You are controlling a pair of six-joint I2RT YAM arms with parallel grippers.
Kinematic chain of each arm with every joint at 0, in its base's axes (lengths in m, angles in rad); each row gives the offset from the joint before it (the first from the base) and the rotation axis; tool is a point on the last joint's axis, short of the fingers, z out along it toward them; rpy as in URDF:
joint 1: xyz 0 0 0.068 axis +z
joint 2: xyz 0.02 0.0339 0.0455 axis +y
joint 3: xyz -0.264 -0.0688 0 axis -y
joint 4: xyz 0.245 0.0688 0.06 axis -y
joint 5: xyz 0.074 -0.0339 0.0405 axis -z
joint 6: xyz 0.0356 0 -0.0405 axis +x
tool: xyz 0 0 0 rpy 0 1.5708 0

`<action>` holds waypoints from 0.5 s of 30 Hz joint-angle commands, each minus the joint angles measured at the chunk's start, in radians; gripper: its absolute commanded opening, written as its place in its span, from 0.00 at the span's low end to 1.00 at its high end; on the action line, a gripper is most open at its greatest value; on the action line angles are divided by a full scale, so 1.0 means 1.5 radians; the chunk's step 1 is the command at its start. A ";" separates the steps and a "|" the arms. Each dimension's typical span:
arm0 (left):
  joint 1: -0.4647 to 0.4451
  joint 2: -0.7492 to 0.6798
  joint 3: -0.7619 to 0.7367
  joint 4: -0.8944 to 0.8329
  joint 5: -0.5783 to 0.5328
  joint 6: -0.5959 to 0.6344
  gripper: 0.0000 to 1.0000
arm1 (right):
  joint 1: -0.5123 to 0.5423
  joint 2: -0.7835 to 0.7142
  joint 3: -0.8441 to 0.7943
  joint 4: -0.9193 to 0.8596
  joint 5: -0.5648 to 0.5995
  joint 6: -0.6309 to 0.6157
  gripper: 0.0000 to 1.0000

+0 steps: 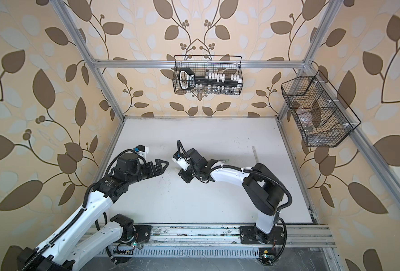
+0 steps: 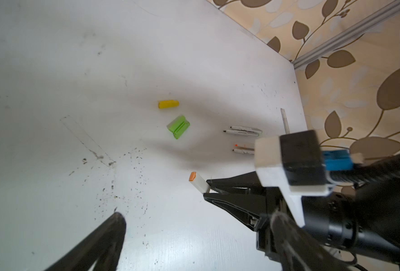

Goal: Insert the pens into the pen caps
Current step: 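Close the left gripper on the white cap while the right gripper holds it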

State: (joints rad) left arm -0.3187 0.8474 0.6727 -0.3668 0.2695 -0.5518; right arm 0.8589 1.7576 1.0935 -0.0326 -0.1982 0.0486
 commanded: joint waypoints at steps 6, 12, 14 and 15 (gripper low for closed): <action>0.006 -0.003 -0.006 0.081 0.132 0.001 0.95 | 0.033 -0.074 -0.089 0.163 0.025 0.001 0.11; 0.006 -0.016 -0.008 0.084 0.156 -0.004 0.91 | 0.043 -0.114 -0.128 0.212 0.034 -0.021 0.11; 0.006 -0.019 -0.010 0.081 0.155 -0.005 0.90 | 0.044 -0.132 -0.150 0.240 0.023 -0.032 0.11; 0.006 -0.023 -0.011 0.078 0.150 -0.005 0.90 | 0.044 -0.142 -0.163 0.253 0.010 -0.039 0.12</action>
State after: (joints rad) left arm -0.3187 0.8345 0.6647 -0.2821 0.4637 -0.5549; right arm 0.9146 1.5902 0.8845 0.2546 -0.1665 0.0326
